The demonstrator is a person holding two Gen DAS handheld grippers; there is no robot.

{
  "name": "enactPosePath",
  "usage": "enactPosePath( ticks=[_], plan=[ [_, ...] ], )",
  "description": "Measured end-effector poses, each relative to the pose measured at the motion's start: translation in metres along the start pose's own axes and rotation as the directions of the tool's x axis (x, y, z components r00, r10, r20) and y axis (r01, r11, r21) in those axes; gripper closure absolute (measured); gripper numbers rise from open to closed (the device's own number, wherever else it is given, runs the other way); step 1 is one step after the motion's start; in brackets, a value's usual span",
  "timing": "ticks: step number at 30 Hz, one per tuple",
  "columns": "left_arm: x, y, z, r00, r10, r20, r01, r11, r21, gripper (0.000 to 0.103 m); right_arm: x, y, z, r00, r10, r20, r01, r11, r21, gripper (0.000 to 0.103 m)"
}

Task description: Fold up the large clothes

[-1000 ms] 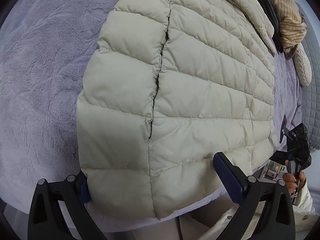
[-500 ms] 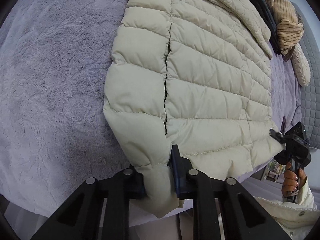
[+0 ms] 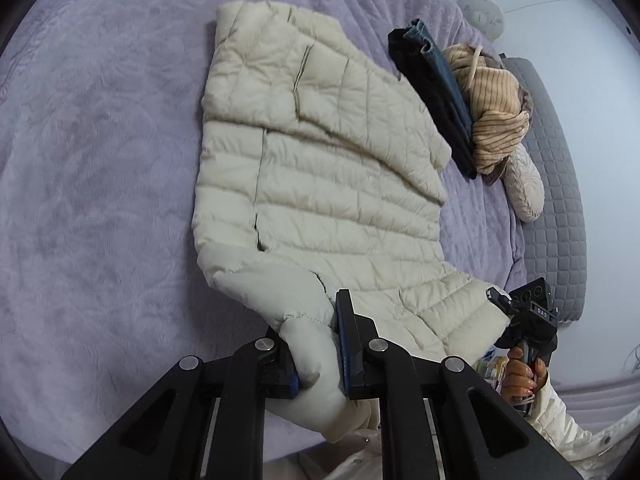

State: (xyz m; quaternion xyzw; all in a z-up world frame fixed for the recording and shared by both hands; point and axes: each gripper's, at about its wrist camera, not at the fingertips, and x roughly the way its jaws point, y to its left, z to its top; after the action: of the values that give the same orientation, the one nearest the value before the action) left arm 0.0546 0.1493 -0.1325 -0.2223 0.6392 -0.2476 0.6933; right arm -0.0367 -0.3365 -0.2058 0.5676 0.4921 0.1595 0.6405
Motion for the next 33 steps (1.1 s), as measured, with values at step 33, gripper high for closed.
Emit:
enactPosePath(
  ticks=[33],
  plan=[
    [0.082, 0.012, 0.215, 0.96, 0.183, 0.213, -0.193, 0.981, 0.026, 0.087, 0.129, 0.055, 0.248, 0.992, -0.06, 0.109, 0.071, 0.993, -0.097, 0.089]
  ],
)
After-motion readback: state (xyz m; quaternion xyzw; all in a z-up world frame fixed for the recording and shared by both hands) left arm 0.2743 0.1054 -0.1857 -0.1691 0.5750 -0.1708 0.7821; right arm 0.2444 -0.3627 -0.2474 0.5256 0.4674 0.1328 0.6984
